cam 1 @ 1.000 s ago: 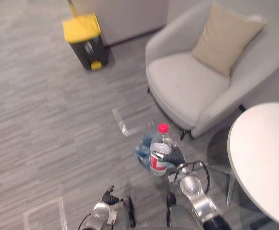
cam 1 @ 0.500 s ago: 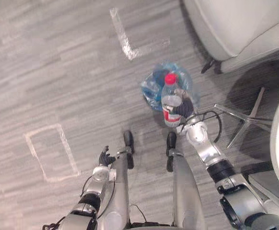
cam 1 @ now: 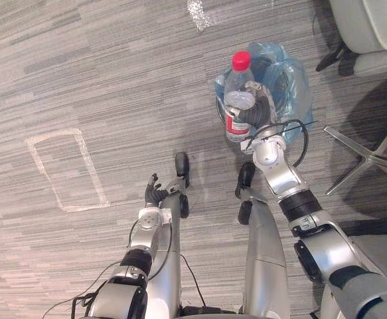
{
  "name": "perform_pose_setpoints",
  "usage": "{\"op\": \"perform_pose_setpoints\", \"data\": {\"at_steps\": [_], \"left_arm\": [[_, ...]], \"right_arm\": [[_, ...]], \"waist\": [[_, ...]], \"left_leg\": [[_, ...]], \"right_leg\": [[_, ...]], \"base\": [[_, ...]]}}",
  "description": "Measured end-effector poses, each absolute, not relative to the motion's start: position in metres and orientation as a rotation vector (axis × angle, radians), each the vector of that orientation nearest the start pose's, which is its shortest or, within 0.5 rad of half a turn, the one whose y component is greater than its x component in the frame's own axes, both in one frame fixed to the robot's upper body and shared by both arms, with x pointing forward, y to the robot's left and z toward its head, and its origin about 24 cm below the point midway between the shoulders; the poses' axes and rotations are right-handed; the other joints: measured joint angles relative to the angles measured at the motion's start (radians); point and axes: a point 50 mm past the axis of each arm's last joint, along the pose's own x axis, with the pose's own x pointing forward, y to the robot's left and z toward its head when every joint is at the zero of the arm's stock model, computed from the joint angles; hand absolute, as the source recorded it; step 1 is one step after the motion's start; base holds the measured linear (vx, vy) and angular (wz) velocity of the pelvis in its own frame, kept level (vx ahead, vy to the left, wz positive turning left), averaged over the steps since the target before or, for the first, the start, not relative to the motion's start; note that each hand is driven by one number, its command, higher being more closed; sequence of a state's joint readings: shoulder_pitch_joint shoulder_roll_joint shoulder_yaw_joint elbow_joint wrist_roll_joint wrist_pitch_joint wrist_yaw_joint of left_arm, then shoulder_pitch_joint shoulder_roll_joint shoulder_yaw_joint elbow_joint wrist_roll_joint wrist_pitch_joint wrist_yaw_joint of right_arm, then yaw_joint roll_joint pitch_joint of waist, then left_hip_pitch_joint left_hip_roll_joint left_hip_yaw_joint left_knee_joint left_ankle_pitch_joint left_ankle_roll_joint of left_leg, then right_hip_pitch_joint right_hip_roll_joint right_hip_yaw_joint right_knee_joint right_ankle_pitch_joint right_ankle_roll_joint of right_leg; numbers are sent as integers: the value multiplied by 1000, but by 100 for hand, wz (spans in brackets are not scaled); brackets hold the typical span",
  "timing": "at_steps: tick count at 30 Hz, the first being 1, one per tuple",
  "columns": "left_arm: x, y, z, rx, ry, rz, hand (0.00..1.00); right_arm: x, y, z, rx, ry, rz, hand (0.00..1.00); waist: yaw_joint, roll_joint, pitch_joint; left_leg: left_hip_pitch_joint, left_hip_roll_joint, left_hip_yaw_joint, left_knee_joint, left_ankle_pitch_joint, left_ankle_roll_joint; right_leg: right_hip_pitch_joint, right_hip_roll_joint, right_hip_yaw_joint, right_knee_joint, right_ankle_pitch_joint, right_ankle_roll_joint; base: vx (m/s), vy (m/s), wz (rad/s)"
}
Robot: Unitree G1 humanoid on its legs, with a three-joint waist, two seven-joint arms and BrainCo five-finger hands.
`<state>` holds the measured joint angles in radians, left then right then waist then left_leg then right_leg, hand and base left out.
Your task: Gather rubbish on tea table into small bin, then transfer packed bag to large trash can.
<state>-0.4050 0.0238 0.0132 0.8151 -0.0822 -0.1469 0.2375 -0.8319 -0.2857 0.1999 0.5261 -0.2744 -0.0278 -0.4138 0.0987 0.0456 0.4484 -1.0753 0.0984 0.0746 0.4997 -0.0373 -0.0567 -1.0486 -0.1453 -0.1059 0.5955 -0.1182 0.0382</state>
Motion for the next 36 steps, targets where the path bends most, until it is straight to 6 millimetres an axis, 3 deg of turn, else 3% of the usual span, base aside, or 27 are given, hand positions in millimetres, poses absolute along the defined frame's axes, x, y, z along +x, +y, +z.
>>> {"op": "perform_pose_setpoints", "data": {"at_steps": [11,12,24,36], "left_arm": [[313,136,-10,24,231,153,0],[313,135,-10,24,230,151,0],[313,135,-11,25,229,148,0],[313,135,-10,25,226,145,0]], "right_arm": [[382,-163,221,-487,-523,-434,100],[382,-166,222,-475,-523,-456,0],[375,-174,228,-419,-555,-511,0],[369,-146,189,-663,-529,-351,0]], "waist": [[1,-6,-5],[1,-6,-5],[3,-6,-5],[-4,-7,-5]], "left_leg": [[-40,-4,-3,-7,20,-2],[-42,-4,-2,-9,22,-1],[-43,-2,4,-21,33,0],[-52,3,11,-7,26,10]], "right_leg": [[-40,-11,-20,20,-4,-7],[-43,-12,-21,21,-4,-7],[-52,-13,-19,27,-4,-7],[-58,-12,-18,29,-4,-7]], "base": [[15,4,6],[-10,7,4],[0,0,0],[0,0,0]]}}
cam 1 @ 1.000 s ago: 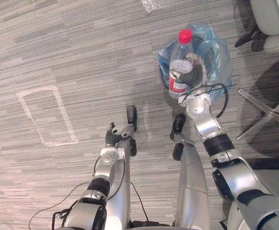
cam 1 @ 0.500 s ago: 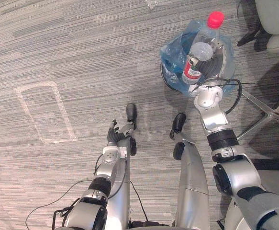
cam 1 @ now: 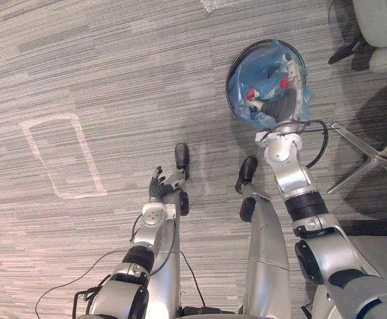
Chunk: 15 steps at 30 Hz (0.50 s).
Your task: Gather rubbish on tea table into small bin, then transfer packed bag to large trash can.
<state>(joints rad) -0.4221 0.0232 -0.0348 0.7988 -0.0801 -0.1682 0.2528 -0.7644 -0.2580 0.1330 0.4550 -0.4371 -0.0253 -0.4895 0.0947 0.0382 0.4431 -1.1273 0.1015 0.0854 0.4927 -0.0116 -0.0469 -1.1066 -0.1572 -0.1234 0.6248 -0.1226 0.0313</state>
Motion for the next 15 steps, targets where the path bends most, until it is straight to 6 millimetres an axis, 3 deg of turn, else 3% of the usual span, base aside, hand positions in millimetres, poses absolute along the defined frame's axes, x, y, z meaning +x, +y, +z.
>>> {"op": "perform_pose_setpoints", "data": {"at_steps": [4,9,15], "left_arm": [[317,135,-8,28,227,147,0],[322,133,-6,32,230,145,0],[333,131,7,24,203,161,0]], "right_arm": [[375,-138,174,-739,-475,-308,0],[384,-144,149,-819,-343,-299,0],[397,-146,158,-836,-281,-345,0]], "waist": [[-7,-10,-9],[-7,-11,-9],[-13,-15,-11]], "left_leg": [[-21,9,15,1,3,0],[-33,10,15,-4,6,-3],[-93,7,11,-28,25,-9]], "right_leg": [[-20,0,-1,3,0,0],[-32,-2,-4,0,0,0],[-94,-7,-19,-2,0,0]], "base": [[-2,0,2],[-2,1,2],[-2,-4,8]]}}
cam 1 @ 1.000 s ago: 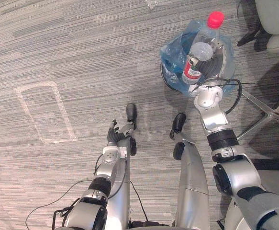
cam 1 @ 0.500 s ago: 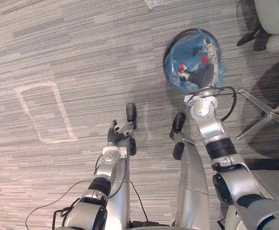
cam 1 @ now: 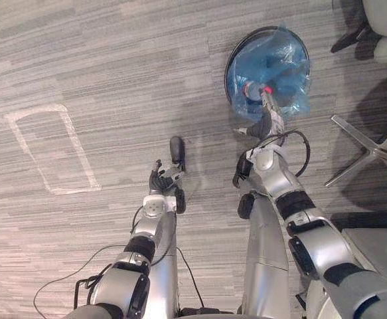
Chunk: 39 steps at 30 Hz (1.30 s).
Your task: Gather rubbish on tea table into small bin, then transfer packed bag to large trash can.
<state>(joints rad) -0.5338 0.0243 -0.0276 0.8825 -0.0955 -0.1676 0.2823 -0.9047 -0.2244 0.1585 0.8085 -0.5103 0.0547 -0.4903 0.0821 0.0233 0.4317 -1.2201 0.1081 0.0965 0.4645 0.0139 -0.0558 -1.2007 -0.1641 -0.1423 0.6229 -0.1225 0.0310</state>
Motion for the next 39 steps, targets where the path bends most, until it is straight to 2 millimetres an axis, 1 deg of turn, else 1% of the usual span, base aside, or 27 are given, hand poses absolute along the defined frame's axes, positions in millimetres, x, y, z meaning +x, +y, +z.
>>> {"op": "perform_pose_setpoints", "data": {"at_steps": [4,5,7,8,11,12,15,19,21,25,29,32,34,35,39], "left_arm": [[335,131,10,-9,195,178,0],[336,131,11,-23,191,182,0],[337,132,15,-39,172,187,0],[338,132,17,-55,161,193,0],[339,134,21,-75,142,201,0],[340,134,23,-86,136,204,0],[340,137,25,-113,128,213,0],[339,138,27,-133,109,210,0],[339,139,28,-145,106,213,0],[337,141,27,-151,106,217,0],[338,142,28,-155,104,216,0],[337,142,27,-169,115,217,0],[336,142,22,-163,140,215,0],[331,142,17,-154,156,213,0],[322,142,3,-122,204,207,0]], "right_arm": [[402,-138,165,-813,-269,-343,0],[403,-135,171,-801,-283,-346,0],[404,-135,176,-771,-283,-348,0],[406,-135,179,-763,-285,-352,100],[409,-134,187,-746,-280,-356,100],[410,-133,192,-729,-287,-358,100],[411,-126,203,-692,-315,-339,100],[409,-122,220,-584,-372,-325,100],[408,-122,224,-556,-389,-325,100],[403,-130,227,-485,-412,-346,100],[398,-135,222,-414,-420,-354,100],[393,-136,214,-371,-422,-347,100],[388,-135,202,-348,-406,-339,100],[384,-132,192,-332,-394,-324,100],[371,-124,177,-285,-390,-289,100]], "waist": [[-1,0,0],[-1,0,0],[0,0,0],[0,0,0],[1,0,0],[1,0,0],[5,0,0],[9,0,0],[9,0,0],[9,0,0],[9,0,0],[8,0,0],[6,0,0],[5,-3,-2],[3,-10,-6]], "left_leg": [[-18,-5,-9,-13,13,-4],[-25,-8,-17,-14,14,-6],[-41,-15,-24,-14,16,-7],[-50,-18,-32,-10,18,-10],[-69,-24,-54,-7,24,-18],[-76,-29,-62,-7,28,-22],[-81,-30,-80,-8,32,-29],[-91,-32,-82,-8,35,-34],[-93,-31,-83,-8,36,-36],[-92,-28,-88,-5,38,-39],[-92,-20,-86,10,38,-38],[-80,-10,-86,25,38,-38],[-45,-4,-78,28,36,-36],[-11,1,-69,27,30,-28],[91,12,-52,-3,25,-25]], "right_leg": [[-24,-5,-10,7,-4,-5],[-32,-9,-14,14,-8,-8],[-45,-15,-18,29,-24,-7],[-56,-16,-19,42,-28,-7],[-69,-19,-30,60,-43,-10],[-76,-25,-36,76,-56,-11],[-78,-26,-50,92,-72,-18],[-96,-27,-48,114,-86,-17],[-100,-27,-48,120,-90,-21],[-100,-22,-48,126,-91,-22],[-92,-13,-47,126,-91,-22],[-71,-3,-47,127,-91,-22],[-38,0,-44,126,-90,-24],[-7,5,-37,121,-90,-24],[85,12,-36,88,-82,-32]], "base": [[-4,-18,11],[-15,-20,14],[-20,-21,23],[-27,-29,26],[-20,-25,23],[-21,-31,26],[-20,-41,19],[-18,-41,9],[-17,-32,5],[-15,-26,2],[-26,-23,-6],[-30,-22,-9],[-36,-26,-11],[-32,-25,-15],[-29,-20,-15]]}}
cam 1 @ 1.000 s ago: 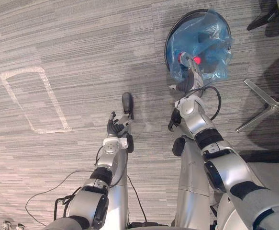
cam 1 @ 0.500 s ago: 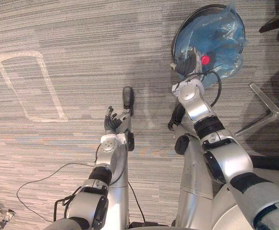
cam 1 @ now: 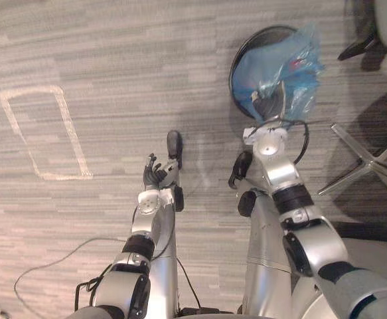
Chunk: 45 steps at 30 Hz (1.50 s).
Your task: Gather rubbish on tea table into small bin, then transfer packed bag to large trash can.
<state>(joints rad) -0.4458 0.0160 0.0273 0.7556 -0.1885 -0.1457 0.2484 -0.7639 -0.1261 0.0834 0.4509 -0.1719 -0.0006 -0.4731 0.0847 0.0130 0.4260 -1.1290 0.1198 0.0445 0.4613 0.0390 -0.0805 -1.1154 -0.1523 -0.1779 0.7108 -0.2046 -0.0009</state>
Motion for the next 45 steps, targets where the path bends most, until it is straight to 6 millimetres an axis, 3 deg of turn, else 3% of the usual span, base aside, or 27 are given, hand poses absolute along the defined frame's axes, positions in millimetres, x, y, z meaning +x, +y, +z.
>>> {"op": "perform_pose_setpoints", "data": {"at_steps": [6,10,18,22,27,32,34,37,40,45], "left_arm": [[309,141,-13,-77,261,178,0],[288,148,-37,-43,353,190,0],[239,148,-91,74,598,126,0],[232,151,-99,130,647,92,0],[239,154,-89,175,588,68,0],[257,155,-47,202,359,23,0],[246,164,-23,208,209,2,0],[224,170,-19,218,179,-46,0],[226,161,-8,262,131,-127,0],[232,140,15,298,-8,-248,0]], "right_arm": [[352,-119,154,-245,-368,-241,100],[329,-100,128,-231,-339,-129,100],[304,-89,80,-229,-194,-3,100],[300,-87,72,-235,-164,41,100],[290,-85,55,-234,-109,112,100],[282,-84,44,-258,-77,219,100],[278,-91,44,-260,-77,244,100],[269,-105,48,-258,-107,270,100],[268,-107,47,-241,-95,306,100],[265,-100,62,-164,-150,393,100]], "waist": [[-10,-9,-5],[-26,-52,-58],[-30,-68,-220],[-50,-72,-249],[-59,-75,-306],[-75,-72,-355],[-74,-70,-358],[-64,-57,-389],[-44,-47,-394],[-51,-45,-407]], "left_leg": [[193,11,5,-58,5,-7],[375,13,25,-148,5,-8],[677,7,55,-374,41,-17],[773,1,56,-415,44,-20],[859,-1,76,-463,49,-26],[916,-4,85,-500,54,-23],[952,-7,85,-511,53,-23],[963,-8,82,-533,51,-20],[993,-9,83,-563,63,-14],[996,-6,98,-563,74,-23]], "right_leg": [[206,21,-7,-86,20,6],[381,33,-4,-190,30,16],[685,68,13,-460,104,40],[806,85,18,-562,142,42],[880,90,37,-615,161,46],[932,92,66,-667,188,52],[963,92,74,-674,189,52],[968,93,83,-689,188,55],[984,98,95,-702,199,58],[984,103,114,-720,221,55]], "base": [[6,-2,-7],[70,6,-9],[144,4,-12],[113,9,-7],[39,2,-13],[-34,19,-16],[-55,21,-7],[-40,15,0],[-48,12,-11],[-7,3,-14]]}}
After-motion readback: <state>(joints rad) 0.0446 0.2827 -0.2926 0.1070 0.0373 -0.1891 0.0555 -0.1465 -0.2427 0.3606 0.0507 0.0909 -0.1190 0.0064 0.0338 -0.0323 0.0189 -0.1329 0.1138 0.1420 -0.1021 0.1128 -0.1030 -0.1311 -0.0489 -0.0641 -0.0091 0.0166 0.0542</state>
